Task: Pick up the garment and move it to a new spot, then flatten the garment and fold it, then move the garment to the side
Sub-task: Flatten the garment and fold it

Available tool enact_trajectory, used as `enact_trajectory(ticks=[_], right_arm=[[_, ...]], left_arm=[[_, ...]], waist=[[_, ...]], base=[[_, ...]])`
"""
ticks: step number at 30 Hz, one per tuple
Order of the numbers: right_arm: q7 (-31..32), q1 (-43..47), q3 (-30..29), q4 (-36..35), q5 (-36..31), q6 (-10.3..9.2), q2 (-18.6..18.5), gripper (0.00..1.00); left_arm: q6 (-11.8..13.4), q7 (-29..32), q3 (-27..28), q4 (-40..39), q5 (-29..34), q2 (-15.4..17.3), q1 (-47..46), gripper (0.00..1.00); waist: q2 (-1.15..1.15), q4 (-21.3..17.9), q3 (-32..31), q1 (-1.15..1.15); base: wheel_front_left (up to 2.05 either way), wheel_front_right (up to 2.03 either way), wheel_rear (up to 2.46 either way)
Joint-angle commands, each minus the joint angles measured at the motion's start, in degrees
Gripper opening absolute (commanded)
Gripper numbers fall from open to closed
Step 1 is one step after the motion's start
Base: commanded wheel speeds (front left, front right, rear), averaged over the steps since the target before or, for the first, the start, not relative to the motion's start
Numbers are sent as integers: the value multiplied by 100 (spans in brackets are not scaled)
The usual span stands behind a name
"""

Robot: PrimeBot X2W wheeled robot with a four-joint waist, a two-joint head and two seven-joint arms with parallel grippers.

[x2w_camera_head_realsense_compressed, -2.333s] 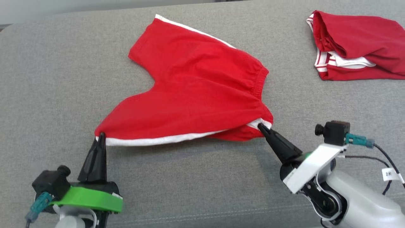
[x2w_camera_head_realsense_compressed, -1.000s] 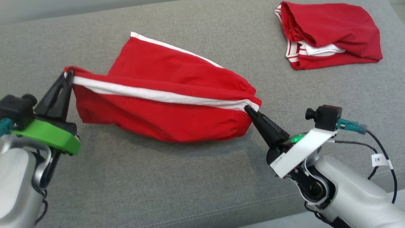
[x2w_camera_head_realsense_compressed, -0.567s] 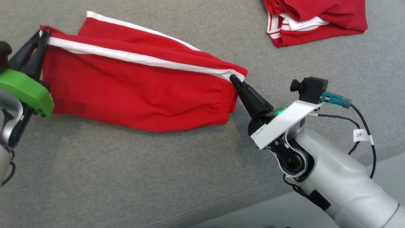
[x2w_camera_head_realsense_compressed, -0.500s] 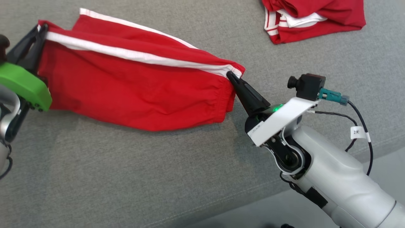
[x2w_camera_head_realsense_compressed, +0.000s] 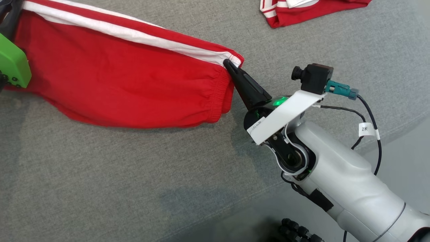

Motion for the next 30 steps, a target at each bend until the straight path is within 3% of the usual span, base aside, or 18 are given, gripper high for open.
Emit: enact_trajectory(ticks=[1,14,15,16,17,25,30], right_arm=[[-25,-66,-16,9,-37,-1,22,0],[-27,-100,-283,100,-420,-1,265,0],[-27,-97,-289,130,-467,-1,277,4],[-27,-99,-287,163,-511,-1,285,53],[-27,-95,-305,189,-552,-1,291,100],[-25,115,-231,437,-759,-1,142,100],[10,317,-183,537,-843,-1,-73,100]], left_arm=[[-6,-47,-31,33,-15,38,-122,0],[-6,-663,-984,668,-480,-8,-654,0],[-6,-705,-1063,721,-434,-7,-657,73],[-6,-746,-1100,759,-469,-31,-648,100],[-6,-788,-1118,801,-554,-57,-617,100],[-6,-981,-1081,954,-761,-187,-312,100],[-4,-979,-525,680,-553,-217,105,100]], waist=[[0,-111,107,-1],[0,-136,289,-1],[0,-127,279,-1],[0,-116,258,-1],[0,-106,238,-1],[0,48,-106,-1],[0,159,-404,-1]], base=[[0,0,0],[0,0,0],[0,0,0],[0,0,0],[0,0,0],[0,0,0],[0,0,0]])
